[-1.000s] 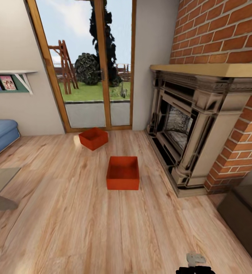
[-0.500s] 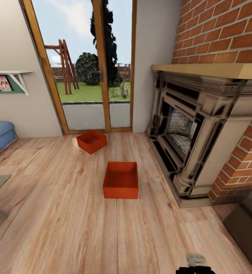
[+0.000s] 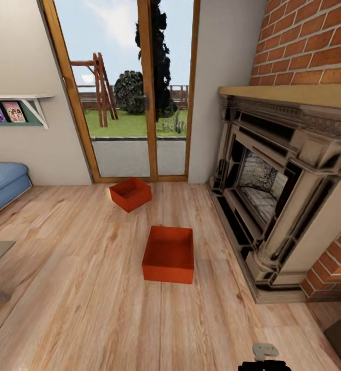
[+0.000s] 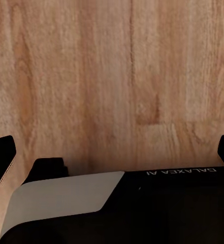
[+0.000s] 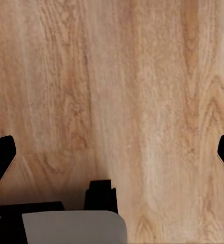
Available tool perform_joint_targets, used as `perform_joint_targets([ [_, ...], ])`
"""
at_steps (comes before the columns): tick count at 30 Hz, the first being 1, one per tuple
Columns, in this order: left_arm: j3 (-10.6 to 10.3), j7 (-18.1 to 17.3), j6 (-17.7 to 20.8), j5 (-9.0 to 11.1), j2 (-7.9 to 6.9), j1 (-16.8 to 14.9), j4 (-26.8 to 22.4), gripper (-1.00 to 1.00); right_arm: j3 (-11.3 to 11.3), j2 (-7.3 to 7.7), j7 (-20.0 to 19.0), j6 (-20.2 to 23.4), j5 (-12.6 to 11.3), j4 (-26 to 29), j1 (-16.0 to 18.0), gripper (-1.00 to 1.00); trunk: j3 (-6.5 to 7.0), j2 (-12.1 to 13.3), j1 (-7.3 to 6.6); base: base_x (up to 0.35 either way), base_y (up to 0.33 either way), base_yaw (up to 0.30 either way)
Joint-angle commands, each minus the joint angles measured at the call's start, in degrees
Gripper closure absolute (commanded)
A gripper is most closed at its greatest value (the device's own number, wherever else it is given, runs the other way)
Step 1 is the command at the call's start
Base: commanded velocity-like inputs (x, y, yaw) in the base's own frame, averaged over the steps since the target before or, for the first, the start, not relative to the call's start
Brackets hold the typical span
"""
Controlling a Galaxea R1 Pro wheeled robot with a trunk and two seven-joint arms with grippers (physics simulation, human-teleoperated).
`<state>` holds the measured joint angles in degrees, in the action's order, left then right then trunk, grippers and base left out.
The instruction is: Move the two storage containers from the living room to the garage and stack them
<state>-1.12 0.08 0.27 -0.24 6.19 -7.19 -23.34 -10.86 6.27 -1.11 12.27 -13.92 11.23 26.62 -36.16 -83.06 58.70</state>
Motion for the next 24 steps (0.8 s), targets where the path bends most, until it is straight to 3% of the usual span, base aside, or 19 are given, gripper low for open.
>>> perform_joint_targets([
  [1, -0.1, 0.0, 0.0, 0.0, -0.02, 0.0, 0.0, -1.00, -0.5, 0.04, 0.0, 0.3, -0.5, 0.1, 0.0, -1.00, -0.05, 0.0, 0.03, 0.323, -0.009, 0.005],
  [24, -0.1, 0.0, 0.0, 0.0, -0.01, 0.0, 0.0, -1.00, -0.5, 0.03, 0.0, 0.3, -0.5, 0.1, 0.0, -1.00, -0.05, 0.0, 0.03, 0.324, -0.005, 0.004],
])
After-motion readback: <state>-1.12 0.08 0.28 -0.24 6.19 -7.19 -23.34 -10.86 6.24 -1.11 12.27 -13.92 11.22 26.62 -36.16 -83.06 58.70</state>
